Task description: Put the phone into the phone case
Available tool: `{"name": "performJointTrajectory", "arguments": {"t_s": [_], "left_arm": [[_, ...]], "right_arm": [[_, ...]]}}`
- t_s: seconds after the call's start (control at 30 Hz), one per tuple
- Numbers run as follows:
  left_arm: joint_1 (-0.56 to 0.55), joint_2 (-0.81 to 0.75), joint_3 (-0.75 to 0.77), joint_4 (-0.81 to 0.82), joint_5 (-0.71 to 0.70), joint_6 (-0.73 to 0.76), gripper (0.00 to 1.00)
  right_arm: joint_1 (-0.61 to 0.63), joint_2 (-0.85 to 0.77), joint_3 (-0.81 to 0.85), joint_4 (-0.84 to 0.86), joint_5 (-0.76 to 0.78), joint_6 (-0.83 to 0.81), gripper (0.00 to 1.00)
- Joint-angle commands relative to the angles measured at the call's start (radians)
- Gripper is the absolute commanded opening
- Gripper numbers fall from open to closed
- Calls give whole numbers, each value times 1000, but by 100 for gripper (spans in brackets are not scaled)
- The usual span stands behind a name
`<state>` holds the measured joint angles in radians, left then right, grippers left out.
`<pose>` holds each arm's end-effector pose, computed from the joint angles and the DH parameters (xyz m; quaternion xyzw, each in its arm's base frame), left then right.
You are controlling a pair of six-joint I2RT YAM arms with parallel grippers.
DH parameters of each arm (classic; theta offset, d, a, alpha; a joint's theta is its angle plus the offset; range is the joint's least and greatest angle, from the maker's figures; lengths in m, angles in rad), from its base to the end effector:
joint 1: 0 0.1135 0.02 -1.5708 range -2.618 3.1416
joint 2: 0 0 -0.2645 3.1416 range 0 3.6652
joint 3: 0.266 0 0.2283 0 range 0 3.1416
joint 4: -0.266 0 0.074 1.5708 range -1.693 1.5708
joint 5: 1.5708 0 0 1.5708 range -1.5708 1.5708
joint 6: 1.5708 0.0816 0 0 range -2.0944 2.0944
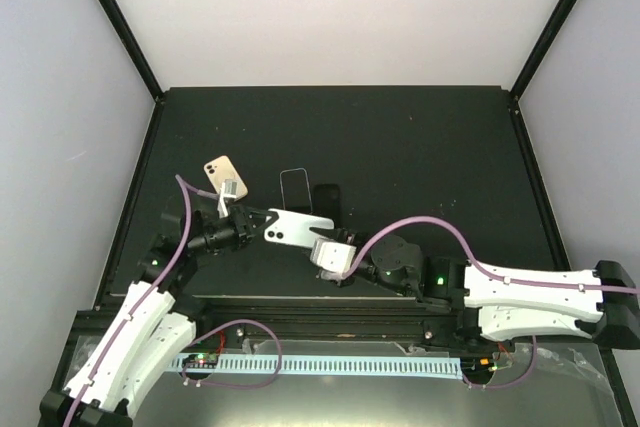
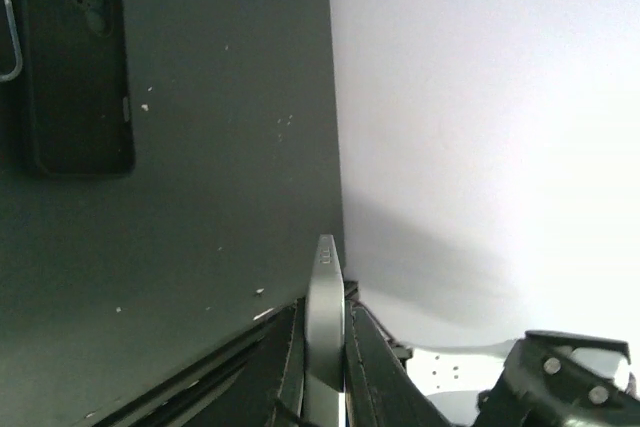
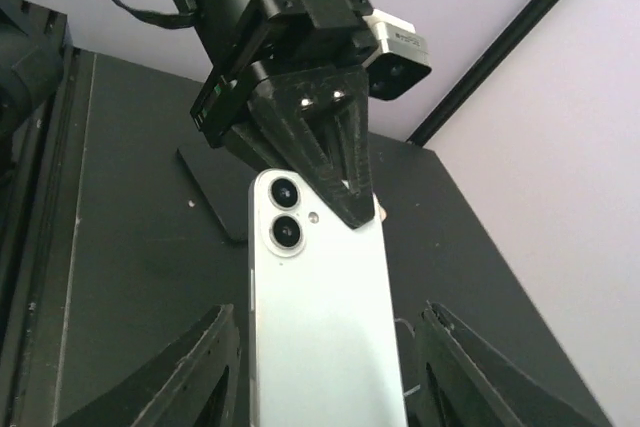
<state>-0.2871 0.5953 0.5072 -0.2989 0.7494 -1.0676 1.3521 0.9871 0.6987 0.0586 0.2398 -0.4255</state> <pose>0.1277 -0.0957 0.2517 -0.1049 0.7919 -0.5621 0.2142 0.0735 0.2415 0.2942 -0.5570 0.5480 0.1919 0.5938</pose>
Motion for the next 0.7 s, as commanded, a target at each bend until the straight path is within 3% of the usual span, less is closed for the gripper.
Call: {"name": "performJointTrajectory", "arguments": {"t_s": [0.0, 0.47, 0.67], "left_arm": [[8, -65, 10, 112, -38, -212, 1], [8, -173, 49, -106, -63, -303, 1], [8, -199, 45, -126, -62, -332, 2]], "right_arm": [[40, 62, -12, 97, 118, -204, 49], [135, 224, -74, 380, 404, -487, 47], [157, 257, -96, 494, 465, -586, 27]]}}
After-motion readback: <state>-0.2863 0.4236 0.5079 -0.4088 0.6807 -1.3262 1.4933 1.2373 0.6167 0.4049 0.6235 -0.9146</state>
